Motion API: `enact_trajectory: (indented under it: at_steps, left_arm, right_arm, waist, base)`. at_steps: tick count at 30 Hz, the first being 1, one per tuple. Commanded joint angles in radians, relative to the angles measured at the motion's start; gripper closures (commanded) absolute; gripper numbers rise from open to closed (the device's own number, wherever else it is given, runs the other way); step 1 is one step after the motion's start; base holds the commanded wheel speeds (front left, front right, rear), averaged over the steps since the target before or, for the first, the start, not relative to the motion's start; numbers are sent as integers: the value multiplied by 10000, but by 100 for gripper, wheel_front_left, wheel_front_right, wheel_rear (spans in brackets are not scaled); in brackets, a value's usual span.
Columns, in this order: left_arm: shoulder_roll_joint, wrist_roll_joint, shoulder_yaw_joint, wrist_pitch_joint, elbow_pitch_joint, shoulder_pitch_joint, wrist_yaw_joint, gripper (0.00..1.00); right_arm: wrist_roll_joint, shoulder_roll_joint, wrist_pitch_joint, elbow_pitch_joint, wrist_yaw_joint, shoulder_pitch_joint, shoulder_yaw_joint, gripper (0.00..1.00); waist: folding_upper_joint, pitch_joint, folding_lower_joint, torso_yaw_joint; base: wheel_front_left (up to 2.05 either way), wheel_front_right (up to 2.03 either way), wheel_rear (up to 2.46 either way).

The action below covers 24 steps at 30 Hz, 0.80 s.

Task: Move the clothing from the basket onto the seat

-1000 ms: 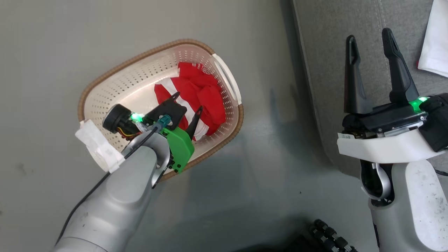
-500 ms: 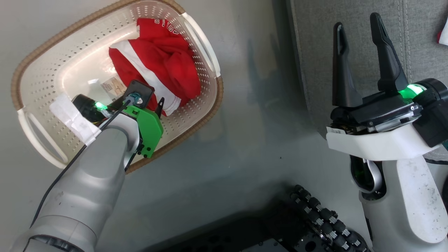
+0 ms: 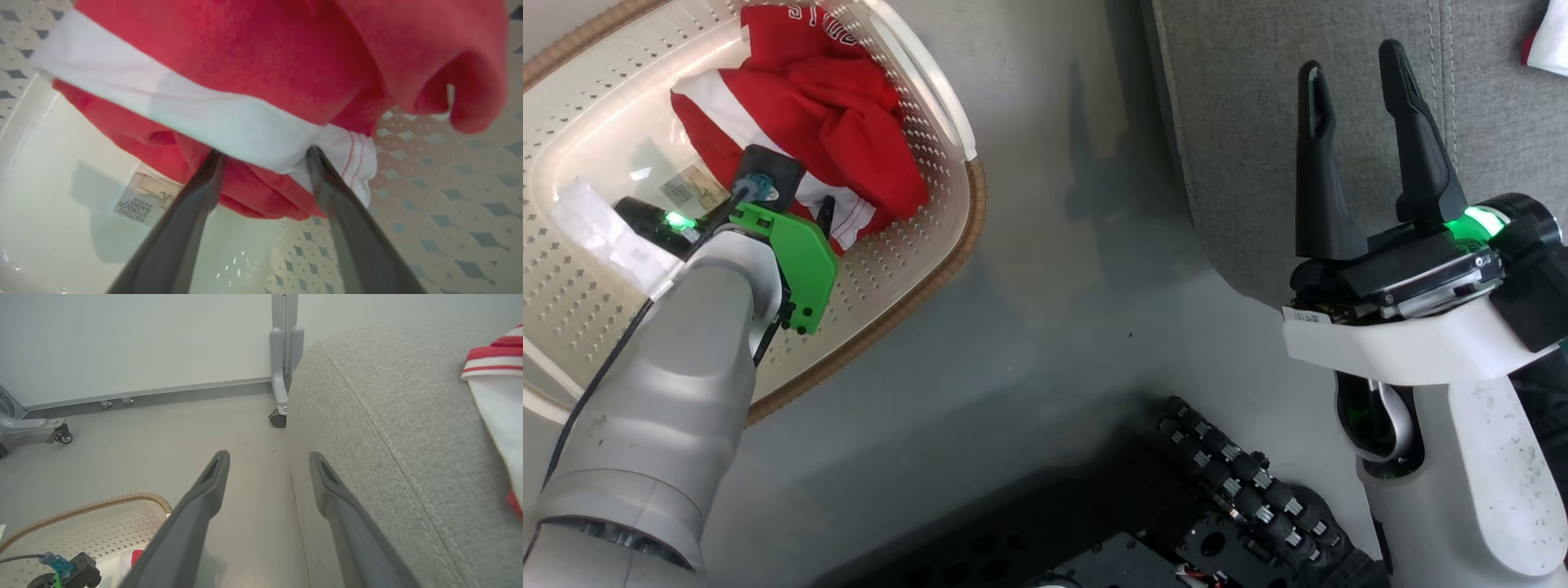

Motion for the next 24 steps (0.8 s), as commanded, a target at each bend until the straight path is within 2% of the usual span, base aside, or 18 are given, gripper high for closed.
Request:
enact_trajectory:
  at_steps: [1, 9, 15, 21, 22, 23, 24]
  left_arm:
    - [91, -86, 55, 30, 50, -287, -4, 0]
    - [19, -136, 14, -37, 281, -873, 149, 0]
    - [-47, -224, -73, -80, 386, -1042, 98, 0]
    - [-32, -448, -95, 327, 529, -911, 21, 0]
    - [-14, -475, -95, 350, 538, -902, 14, 23]
    - [16, -562, -95, 360, 545, -891, 1, 75]
    - [28, -639, -71, 435, 559, -876, 7, 100]
  right_arm:
    - [98, 6, -28, -74, -3, 97, 3, 0]
    - [232, 6, -30, -174, -3, 420, -13, 0]
    - [336, 6, -30, -202, -3, 614, 41, 0]
    - [192, 8, -30, -366, -3, 778, 45, 0]
    - [163, 6, -30, -402, -3, 790, 48, 0]
    - [109, 5, -29, -451, -3, 807, 39, 0]
    - [77, 6, -30, -504, -3, 822, 37, 0]
  waist:
    - [0, 80, -1, -68]
    - [0, 190, -1, -98]
    - [0, 263, -1, -134]
    - [0, 325, -1, -40]
    - [0, 331, -1, -18]
    - [0, 340, -1, 14]
    - [0, 348, -1, 43]
  base:
    - [0, 0, 0]
    - [0, 0, 0]
    - [0, 0, 0]
    - [10, 10, 10]
    - [13, 13, 13]
    - [10, 10, 10]
    - [8, 8, 8]
